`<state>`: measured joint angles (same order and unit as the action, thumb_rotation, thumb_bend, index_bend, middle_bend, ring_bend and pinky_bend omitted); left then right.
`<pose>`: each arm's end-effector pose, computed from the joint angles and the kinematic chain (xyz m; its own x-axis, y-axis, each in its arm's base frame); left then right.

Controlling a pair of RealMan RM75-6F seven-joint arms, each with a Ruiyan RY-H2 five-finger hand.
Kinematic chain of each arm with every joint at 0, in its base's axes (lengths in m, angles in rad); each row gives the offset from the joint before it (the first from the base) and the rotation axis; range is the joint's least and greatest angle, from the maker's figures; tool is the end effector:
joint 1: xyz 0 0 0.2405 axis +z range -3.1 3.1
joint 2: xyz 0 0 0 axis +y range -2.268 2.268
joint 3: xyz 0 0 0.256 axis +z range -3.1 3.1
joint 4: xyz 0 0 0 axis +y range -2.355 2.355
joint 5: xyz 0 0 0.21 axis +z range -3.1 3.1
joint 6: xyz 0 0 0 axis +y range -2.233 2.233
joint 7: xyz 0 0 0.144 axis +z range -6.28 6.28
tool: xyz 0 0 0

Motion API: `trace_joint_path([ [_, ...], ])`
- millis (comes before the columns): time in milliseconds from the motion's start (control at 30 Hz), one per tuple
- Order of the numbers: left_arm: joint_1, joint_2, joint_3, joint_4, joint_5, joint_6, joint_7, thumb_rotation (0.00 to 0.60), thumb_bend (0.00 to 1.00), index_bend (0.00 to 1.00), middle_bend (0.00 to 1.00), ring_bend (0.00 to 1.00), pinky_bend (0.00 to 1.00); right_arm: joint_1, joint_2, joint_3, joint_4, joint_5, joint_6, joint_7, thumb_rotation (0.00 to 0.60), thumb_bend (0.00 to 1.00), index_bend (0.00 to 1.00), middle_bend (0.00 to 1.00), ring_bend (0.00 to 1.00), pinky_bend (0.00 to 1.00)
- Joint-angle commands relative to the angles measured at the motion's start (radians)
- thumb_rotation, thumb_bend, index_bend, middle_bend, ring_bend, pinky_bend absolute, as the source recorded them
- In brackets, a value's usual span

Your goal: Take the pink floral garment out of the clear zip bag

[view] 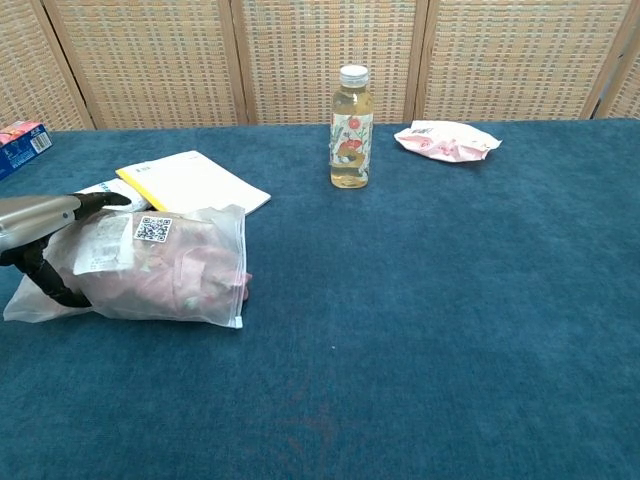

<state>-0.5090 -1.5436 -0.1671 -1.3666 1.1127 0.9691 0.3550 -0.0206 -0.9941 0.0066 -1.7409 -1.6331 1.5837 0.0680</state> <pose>-0.2525 0.3135 -0.0027 0.4650 0.3104 0.8291 0.8849 -0.1356 -0.4456 -0.2911 -0.1391 0.1862 0.3317 0.0082 0.9433 -0.9423 -0.0451 0.3317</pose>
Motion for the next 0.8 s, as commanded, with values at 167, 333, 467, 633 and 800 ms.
trace_joint_path([
  [167, 0.002, -0.048, 0.003, 0.077, 0.03, 0.022, -0.106, 0.6, 0.09, 0.62, 0.61, 0.56, 0.55, 0.005, -0.012, -0.007, 0.008, -0.02, -0.004, -0.008, 0.6, 0.0, 0.0, 0.0, 0.0, 0.0],
  [333, 0.016, -0.057, -0.001, 0.075, 0.13, 0.079, -0.293, 0.6, 0.09, 0.63, 0.62, 0.56, 0.55, 0.026, -0.002, -0.017, 0.0, -0.044, -0.034, -0.001, 0.6, 0.0, 0.0, 0.0, 0.0, 0.0],
  [467, 0.024, -0.053, 0.003, 0.062, 0.269, 0.166, -0.538, 0.6, 0.09, 0.63, 0.63, 0.57, 0.55, 0.049, 0.06, -0.008, -0.042, -0.044, -0.055, 0.02, 0.6, 0.0, 0.0, 0.0, 0.0, 0.0],
  [633, 0.009, -0.058, 0.006, 0.048, 0.362, 0.23, -0.664, 0.6, 0.09, 0.63, 0.65, 0.58, 0.55, 0.083, 0.129, 0.02, -0.119, -0.043, -0.067, 0.063, 0.6, 0.0, 0.04, 0.0, 0.0, 0.0],
  [800, -0.024, -0.12, -0.005, 0.06, 0.43, 0.29, -0.766, 0.6, 0.09, 0.63, 0.65, 0.58, 0.55, 0.174, 0.196, 0.052, -0.165, -0.093, -0.122, 0.299, 0.6, 0.0, 0.22, 0.0, 0.0, 0.0],
])
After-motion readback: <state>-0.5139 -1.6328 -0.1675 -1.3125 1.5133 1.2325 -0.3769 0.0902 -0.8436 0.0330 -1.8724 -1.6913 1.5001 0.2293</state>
